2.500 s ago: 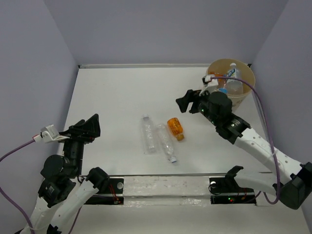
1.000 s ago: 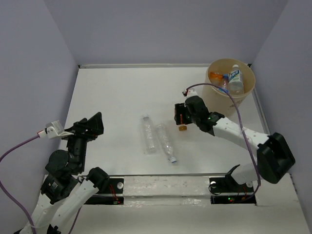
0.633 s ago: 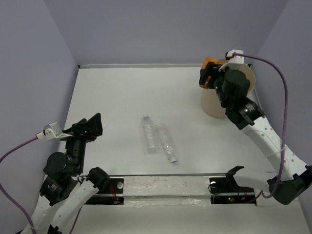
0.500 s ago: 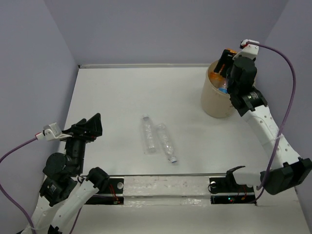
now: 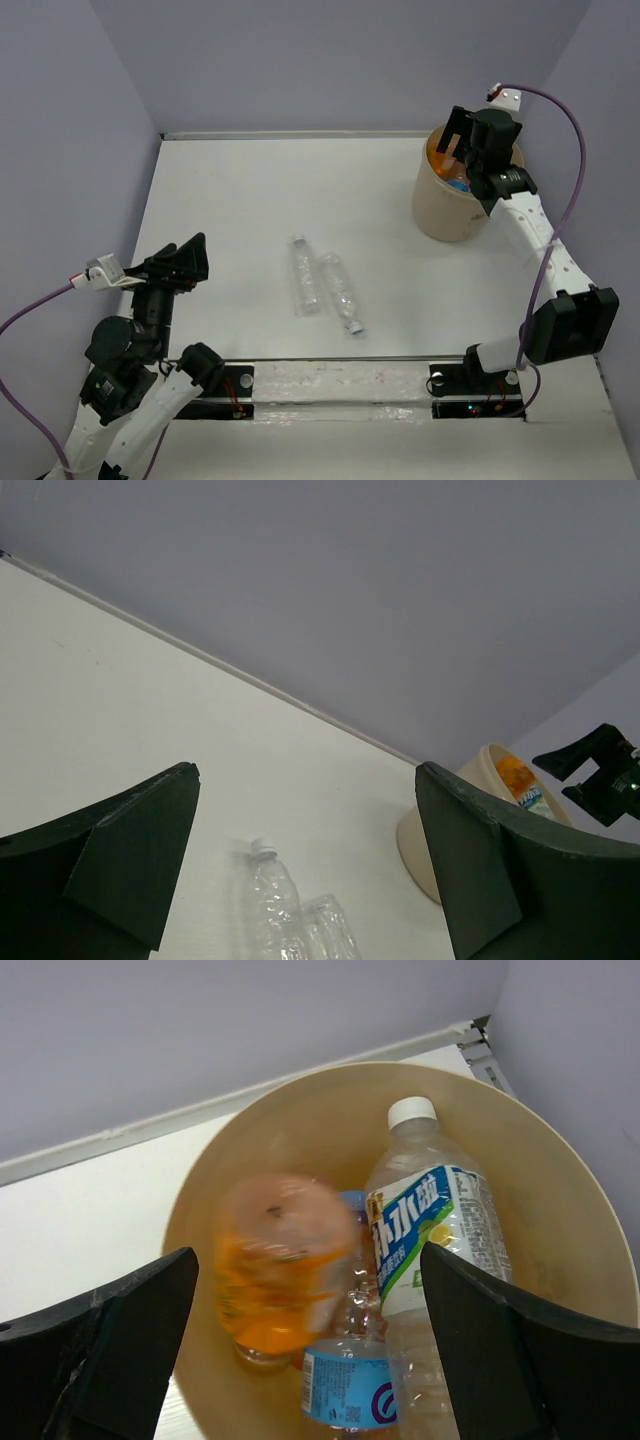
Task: Put the plastic bottles in the bin
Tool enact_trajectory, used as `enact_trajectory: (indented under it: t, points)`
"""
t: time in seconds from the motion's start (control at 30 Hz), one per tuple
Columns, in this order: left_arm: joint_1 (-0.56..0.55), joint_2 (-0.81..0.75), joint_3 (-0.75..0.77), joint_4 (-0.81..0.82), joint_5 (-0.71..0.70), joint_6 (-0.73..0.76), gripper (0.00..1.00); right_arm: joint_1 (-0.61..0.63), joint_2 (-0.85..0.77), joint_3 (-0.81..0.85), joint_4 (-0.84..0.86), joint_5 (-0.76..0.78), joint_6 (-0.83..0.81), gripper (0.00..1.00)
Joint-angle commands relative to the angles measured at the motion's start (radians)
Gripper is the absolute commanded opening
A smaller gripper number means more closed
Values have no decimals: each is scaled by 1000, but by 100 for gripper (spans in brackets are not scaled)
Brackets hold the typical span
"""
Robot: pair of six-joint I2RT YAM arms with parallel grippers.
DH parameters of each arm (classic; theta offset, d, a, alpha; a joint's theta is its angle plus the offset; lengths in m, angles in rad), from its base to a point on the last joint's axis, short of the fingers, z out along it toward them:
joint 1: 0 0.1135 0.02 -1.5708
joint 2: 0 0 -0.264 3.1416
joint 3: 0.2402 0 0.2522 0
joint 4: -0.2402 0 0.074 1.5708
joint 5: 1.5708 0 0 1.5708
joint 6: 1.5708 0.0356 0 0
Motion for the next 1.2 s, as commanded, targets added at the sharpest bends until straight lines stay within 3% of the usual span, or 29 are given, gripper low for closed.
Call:
enact_trajectory:
  t: [0.0, 0.1, 0.2, 0.23, 0.37, 0.5, 0.67, 1.17]
  points:
    - [8, -5, -4, 54, 4, 22, 99, -3, -111, 5, 34, -94, 39, 98]
    - [11, 2, -4, 53, 3, 22, 99, 43, -181, -40, 32, -177, 62, 97]
    - [18, 5, -4, 54, 3, 22, 99, 181, -231, -122, 12, -247, 79, 91]
    - [18, 5, -6, 53, 1, 22, 99, 278, -238, -167, 0, -249, 85, 89]
    - [20, 16, -6, 53, -3, 22, 99, 437, -228, -268, -22, -263, 132, 84]
    - [24, 38, -1, 54, 4, 25, 99, 609, -157, -342, -38, -277, 158, 85]
    - [29, 35, -4, 56, 4, 23, 99, 652, -57, -374, -45, -332, 175, 95]
    - [34, 30, -4, 54, 11, 23, 99, 701, 160, -379, -17, -421, 208, 93]
